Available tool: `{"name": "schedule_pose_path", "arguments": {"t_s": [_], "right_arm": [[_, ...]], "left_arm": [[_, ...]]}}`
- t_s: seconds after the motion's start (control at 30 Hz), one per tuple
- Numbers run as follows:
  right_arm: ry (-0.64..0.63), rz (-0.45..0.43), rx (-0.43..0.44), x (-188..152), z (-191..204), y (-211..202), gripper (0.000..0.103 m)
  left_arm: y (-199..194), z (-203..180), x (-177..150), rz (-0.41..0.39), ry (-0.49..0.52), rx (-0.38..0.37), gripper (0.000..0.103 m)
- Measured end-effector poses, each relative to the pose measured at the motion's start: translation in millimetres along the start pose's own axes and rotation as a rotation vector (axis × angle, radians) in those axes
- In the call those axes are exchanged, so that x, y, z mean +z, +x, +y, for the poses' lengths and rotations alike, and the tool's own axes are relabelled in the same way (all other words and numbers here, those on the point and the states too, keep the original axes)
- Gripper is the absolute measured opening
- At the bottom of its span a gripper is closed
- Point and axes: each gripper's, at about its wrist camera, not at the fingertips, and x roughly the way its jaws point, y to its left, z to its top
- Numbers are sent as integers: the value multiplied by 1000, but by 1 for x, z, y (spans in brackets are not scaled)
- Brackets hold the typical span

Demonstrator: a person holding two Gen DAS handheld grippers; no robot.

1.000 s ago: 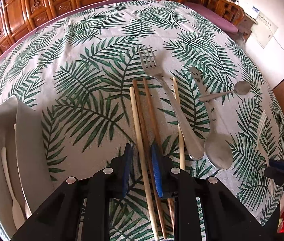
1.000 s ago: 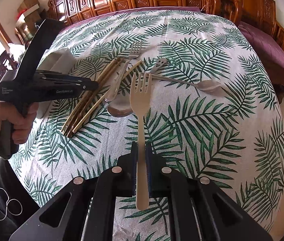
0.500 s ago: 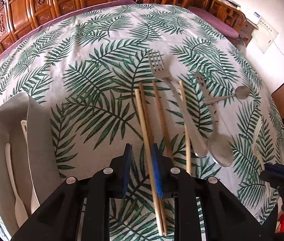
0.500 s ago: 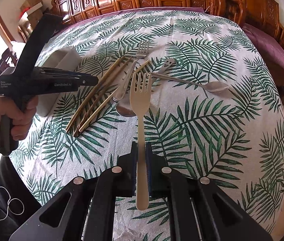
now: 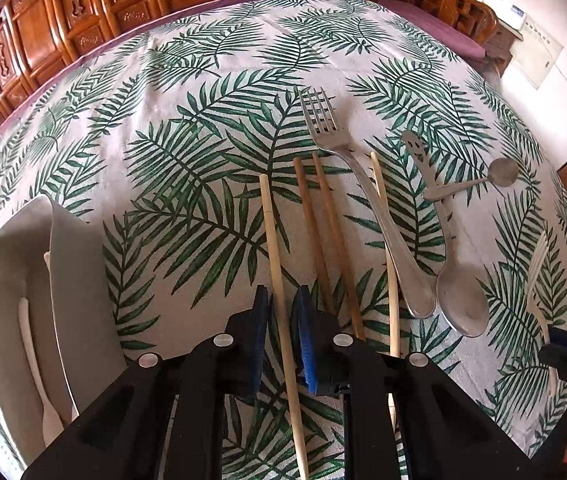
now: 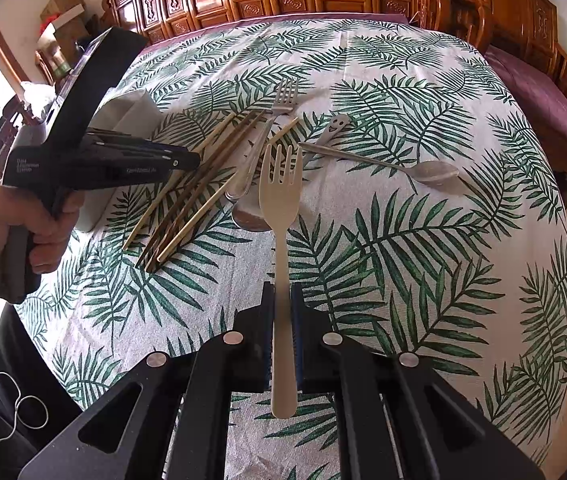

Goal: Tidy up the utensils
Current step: 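Carry the chopstick and beige fork to the grey tray and open both grippers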

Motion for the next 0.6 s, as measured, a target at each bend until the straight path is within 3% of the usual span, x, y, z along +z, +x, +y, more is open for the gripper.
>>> {"name": "schedule_pose_path", "arguments": {"t_s": [0.2, 0.6], "right_arm": [[-1, -9, -8, 1, 4, -3, 10], [-58, -65, 8, 30, 55, -9, 10]], "left_arm": [[-8, 8, -6, -21, -31, -22, 4], [-98, 53, -21, -172, -98, -71, 4]]}}
